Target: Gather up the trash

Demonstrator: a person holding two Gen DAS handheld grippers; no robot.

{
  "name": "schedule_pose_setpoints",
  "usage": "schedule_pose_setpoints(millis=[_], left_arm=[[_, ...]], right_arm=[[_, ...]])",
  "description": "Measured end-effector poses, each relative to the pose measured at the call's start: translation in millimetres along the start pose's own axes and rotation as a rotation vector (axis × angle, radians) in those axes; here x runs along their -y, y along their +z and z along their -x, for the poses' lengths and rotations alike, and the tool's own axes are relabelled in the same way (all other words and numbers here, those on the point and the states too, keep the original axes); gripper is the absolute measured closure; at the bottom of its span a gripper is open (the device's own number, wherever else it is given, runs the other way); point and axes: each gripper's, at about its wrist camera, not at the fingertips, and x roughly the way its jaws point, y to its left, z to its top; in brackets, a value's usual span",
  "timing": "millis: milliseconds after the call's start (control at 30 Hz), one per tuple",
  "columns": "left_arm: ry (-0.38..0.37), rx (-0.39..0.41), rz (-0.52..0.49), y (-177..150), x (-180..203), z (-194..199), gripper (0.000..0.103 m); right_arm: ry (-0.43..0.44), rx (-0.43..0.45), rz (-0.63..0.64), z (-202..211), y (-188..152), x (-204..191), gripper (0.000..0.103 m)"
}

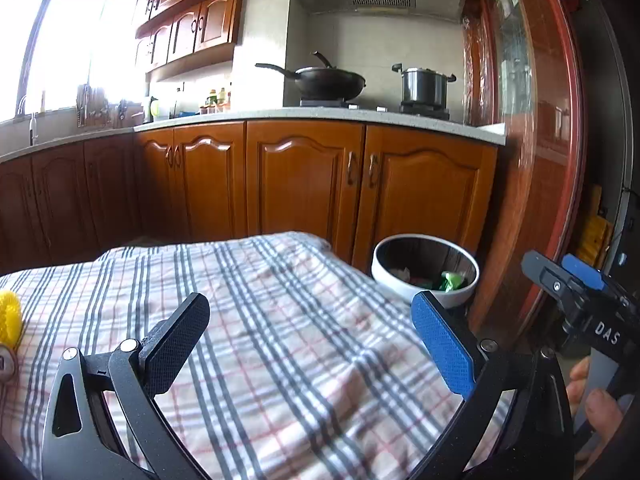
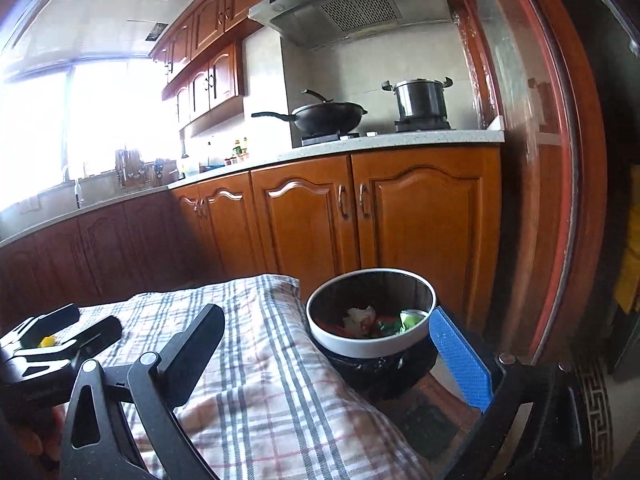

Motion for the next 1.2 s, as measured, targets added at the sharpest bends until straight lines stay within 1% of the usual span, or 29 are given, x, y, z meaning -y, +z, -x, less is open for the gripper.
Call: schedule_pose_setpoints(millis=[167,367,567,700,1200], left_arm=[[0.035,-0.011,-0.021,-12.9,0.7,0.8,0.000],[0.067,-0.005,-0.035,-18.2,1.1,1.3,0.000],[0.066,0.005,-0.035,-18.8,2.0,3.4,0.000],[0.067,-0.002,-0.035,-18.8,2.6,2.3,0.000],[0.069,0.000,-0.021,-18.1,0.7,3.4,0.000]], right_arm=[[0.001,-0.020,0.000,-4.9,-9.7,-0.3,0.000],[-0.008,-0.043,0.014,-8.7,-18.9,-2.3,0.000],[-0.014,-0.037,0.017,-7.7,-20.0,-3.0,0.000],[-0.017,-0.033,0.022,-6.4,-20.0,-4.2,0.000],[-0.006,-0.032,0.025,-6.4,-19.3,-5.5,0.000]])
